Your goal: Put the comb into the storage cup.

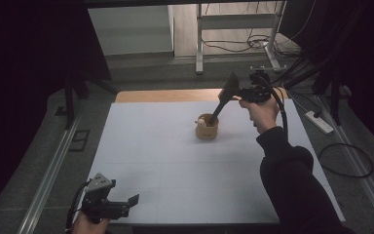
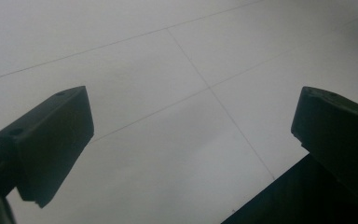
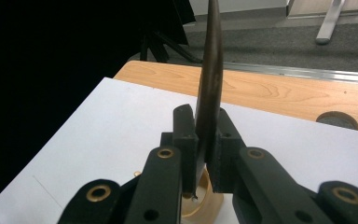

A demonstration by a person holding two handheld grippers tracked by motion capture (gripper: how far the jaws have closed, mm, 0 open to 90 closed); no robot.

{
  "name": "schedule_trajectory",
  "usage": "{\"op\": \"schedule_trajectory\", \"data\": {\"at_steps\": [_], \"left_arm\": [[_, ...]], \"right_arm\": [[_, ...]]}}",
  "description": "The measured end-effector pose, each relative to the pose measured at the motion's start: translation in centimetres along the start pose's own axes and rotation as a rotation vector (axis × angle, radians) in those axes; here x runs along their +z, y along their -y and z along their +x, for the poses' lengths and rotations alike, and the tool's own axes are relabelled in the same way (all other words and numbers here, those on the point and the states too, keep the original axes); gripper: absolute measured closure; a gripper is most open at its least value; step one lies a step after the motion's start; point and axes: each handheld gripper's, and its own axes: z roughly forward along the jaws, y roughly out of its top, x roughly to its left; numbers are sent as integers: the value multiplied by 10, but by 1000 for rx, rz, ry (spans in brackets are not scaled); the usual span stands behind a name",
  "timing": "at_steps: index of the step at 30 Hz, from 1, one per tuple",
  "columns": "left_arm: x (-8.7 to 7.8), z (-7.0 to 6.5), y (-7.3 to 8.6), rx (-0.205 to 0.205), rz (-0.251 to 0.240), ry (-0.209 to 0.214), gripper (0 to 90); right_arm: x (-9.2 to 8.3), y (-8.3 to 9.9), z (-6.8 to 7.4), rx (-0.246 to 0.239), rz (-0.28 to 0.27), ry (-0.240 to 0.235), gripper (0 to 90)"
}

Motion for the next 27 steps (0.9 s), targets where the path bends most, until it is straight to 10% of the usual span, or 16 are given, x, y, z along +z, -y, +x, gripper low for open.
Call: {"op": "schedule_trajectory", "data": {"at_steps": [27], "left_arm": [[2, 1, 0, -5, 12, 8, 0]], "right_arm": [[20, 19, -7, 31, 7, -8, 837]]}}
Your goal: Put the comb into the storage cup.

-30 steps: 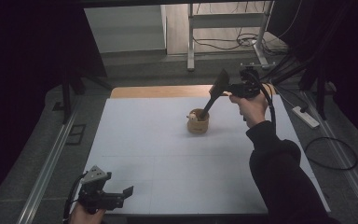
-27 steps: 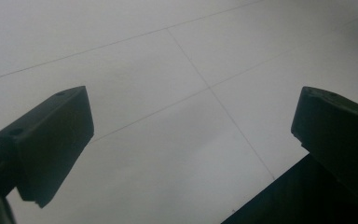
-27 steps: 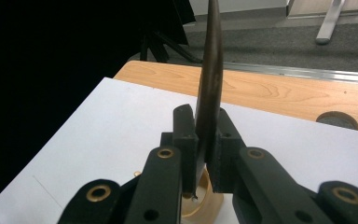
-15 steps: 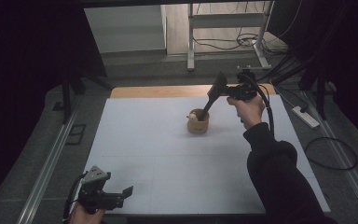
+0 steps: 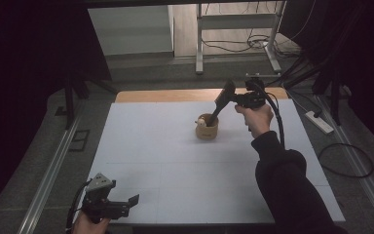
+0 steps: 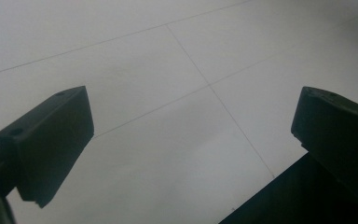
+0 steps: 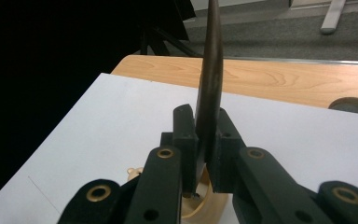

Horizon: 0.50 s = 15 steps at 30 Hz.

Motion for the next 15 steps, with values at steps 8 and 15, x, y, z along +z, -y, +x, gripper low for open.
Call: {"op": "schedule_trajectory", "data": {"at_steps": [8, 15], "left_arm": [[0, 0, 0, -4, 3, 2, 0], [0, 0, 0, -4, 4, 2, 0]], "right_arm": [[7, 8, -4, 38, -11, -15, 837], [12, 17, -12, 98, -17, -38, 837]]}}
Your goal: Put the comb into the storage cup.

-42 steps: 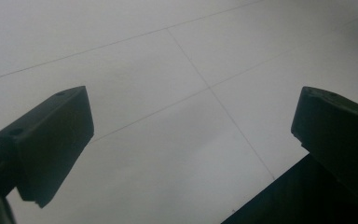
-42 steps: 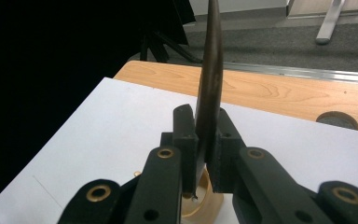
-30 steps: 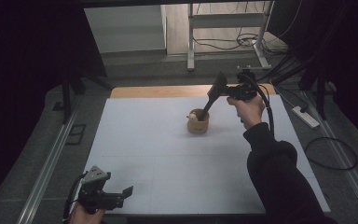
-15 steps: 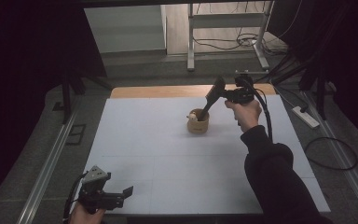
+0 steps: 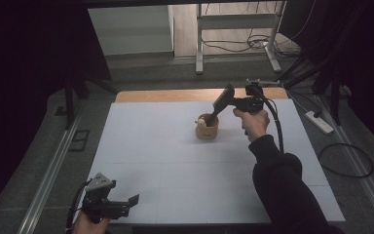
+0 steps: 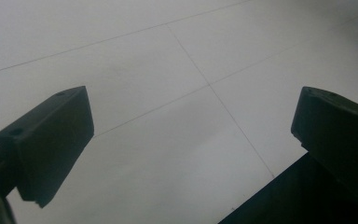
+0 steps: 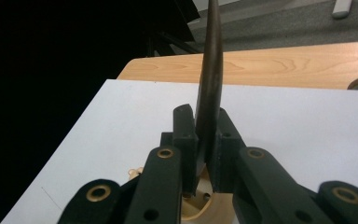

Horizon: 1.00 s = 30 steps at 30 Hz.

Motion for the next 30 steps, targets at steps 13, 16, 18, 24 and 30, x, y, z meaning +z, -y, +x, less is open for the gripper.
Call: {"op": "schedule_trajectory", "data": {"at_steps": [13, 16, 18, 24, 30], "left_arm": [[0, 0, 0, 2, 3, -1, 1], [0, 0, 0, 1, 3, -1, 1], [0, 0, 0, -1, 4, -1, 2], [0, 0, 0, -4, 4, 0, 2], [0, 0, 0, -5, 4, -1, 2]], "right_arm": [[3, 10, -14, 80, -3, -37, 826], [3, 12, -17, 67, 4, 4, 792], [3, 13, -18, 59, 10, 23, 779], [3, 15, -19, 37, 22, 49, 750], [5, 16, -17, -13, 39, 84, 688]]}}
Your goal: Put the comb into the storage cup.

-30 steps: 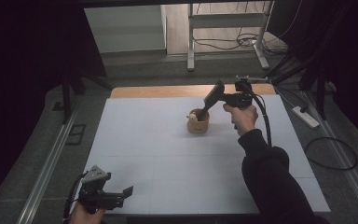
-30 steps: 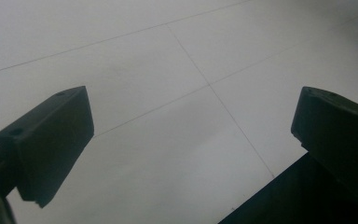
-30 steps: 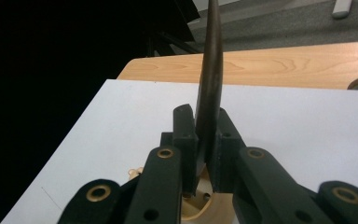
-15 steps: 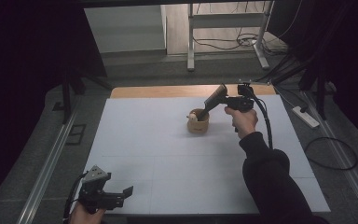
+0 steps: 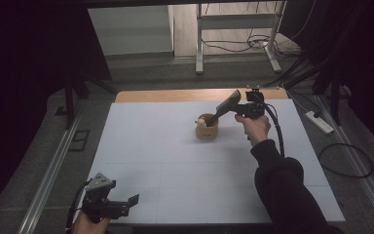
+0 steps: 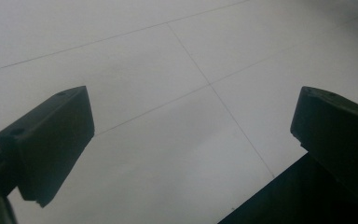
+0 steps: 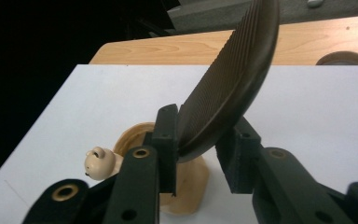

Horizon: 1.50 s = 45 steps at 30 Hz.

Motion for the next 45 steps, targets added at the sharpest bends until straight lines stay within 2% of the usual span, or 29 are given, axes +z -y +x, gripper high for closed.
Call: {"op": "schedule_trajectory", "data": {"at_steps": [10, 13, 19, 23, 28, 32, 34, 45], "left_arm": [[0, 0, 0, -3, 0, 0, 2], [0, 0, 0, -3, 0, 0, 3], [0, 0, 0, -5, -1, 1, 4], [0, 1, 0, -7, -1, 3, 4], [0, 1, 0, -7, -2, 3, 4], [0, 1, 0, -9, -2, 4, 4], [0, 1, 0, -10, -3, 4, 4], [0, 1, 0, -12, -2, 7, 4]], "right_arm": [[-7, -3, 3, -39, -2, 8, 465], [-8, -4, 3, -46, 11, -10, 383], [-10, -2, 6, -104, 33, 25, 254], [-12, -1, 9, -134, 55, 34, 222], [-13, 2, 11, -150, 74, 17, 196], [-14, 5, 13, -195, 97, 35, 176], [-15, 7, 14, -207, 99, 44, 175], [-26, 13, 17, -245, 84, 8, 94]]}}
